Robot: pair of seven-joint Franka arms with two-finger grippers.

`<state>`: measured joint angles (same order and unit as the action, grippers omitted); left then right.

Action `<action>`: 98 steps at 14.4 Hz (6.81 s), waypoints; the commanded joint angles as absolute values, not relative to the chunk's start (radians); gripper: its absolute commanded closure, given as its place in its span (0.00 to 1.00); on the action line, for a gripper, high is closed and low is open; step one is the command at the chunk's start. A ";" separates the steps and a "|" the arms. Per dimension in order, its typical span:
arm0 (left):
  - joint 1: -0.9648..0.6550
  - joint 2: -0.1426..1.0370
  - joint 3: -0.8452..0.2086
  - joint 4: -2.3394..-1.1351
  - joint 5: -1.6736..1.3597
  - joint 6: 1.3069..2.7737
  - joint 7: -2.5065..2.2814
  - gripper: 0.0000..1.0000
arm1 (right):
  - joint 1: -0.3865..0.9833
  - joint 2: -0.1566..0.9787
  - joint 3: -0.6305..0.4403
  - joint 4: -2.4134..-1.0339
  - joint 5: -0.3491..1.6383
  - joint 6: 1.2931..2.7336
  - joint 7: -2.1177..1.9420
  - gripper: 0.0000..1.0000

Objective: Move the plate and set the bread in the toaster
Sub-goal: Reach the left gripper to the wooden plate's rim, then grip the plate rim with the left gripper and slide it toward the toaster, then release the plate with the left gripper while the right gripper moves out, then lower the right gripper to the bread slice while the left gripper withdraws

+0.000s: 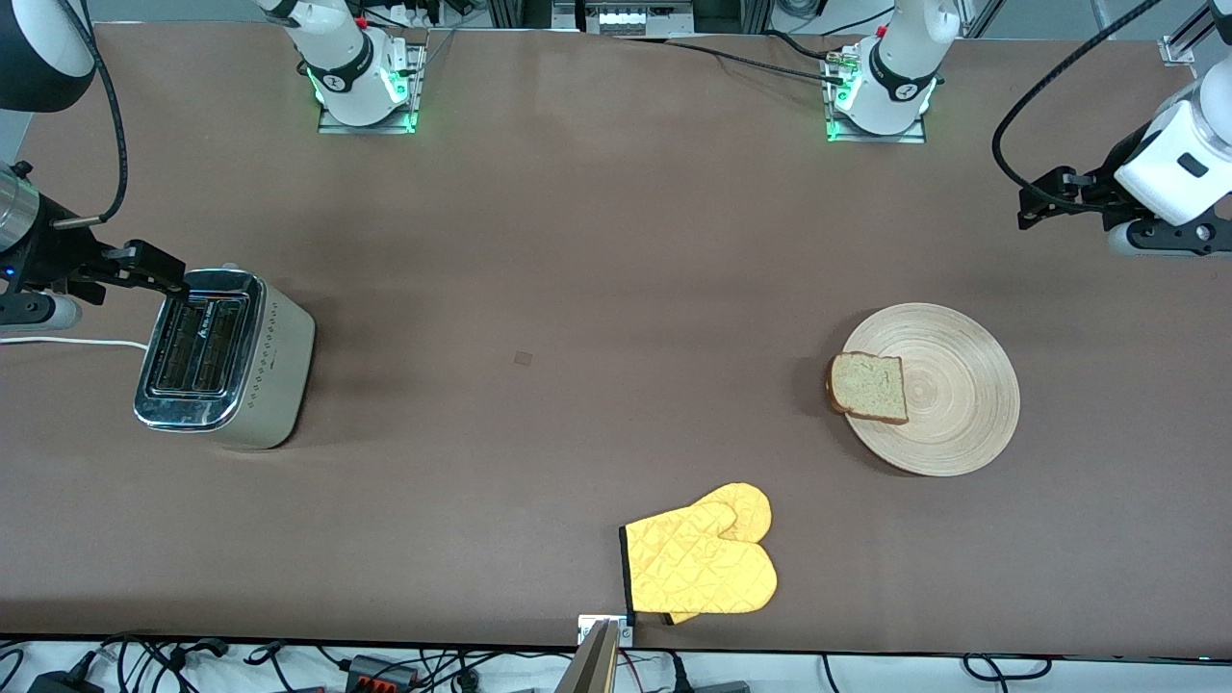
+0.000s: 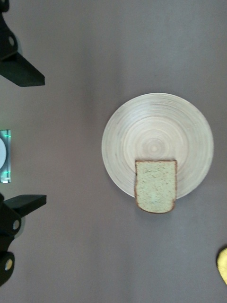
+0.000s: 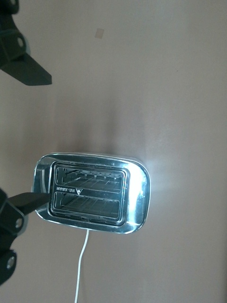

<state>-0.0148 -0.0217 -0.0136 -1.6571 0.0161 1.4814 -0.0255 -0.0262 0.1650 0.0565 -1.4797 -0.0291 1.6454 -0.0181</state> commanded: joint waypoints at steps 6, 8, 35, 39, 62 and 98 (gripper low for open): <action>0.293 0.297 -0.006 -1.473 -0.128 1.448 0.239 0.00 | -0.028 0.160 0.058 -1.482 -0.032 1.649 0.072 0.00; 0.362 0.400 -0.006 -1.424 -0.242 1.450 0.352 0.00 | -0.028 0.160 0.058 -1.482 -0.034 1.649 0.061 0.00; 0.532 0.891 -0.078 -1.392 -0.716 1.479 0.795 0.99 | -0.026 0.160 0.063 -1.482 -0.035 1.652 0.061 0.00; 0.519 0.897 -0.228 -1.385 -0.722 1.474 0.787 0.99 | -0.026 0.161 0.063 -1.482 -0.034 1.652 0.061 0.00; -0.088 0.885 -0.285 -1.652 -1.193 2.095 0.736 0.00 | -0.025 0.199 0.063 -1.496 -0.034 1.637 0.066 0.00; 0.068 -0.123 -0.084 -1.747 -0.023 1.605 -0.031 0.00 | 0.253 0.339 0.138 -2.197 1.155 2.648 -0.476 0.00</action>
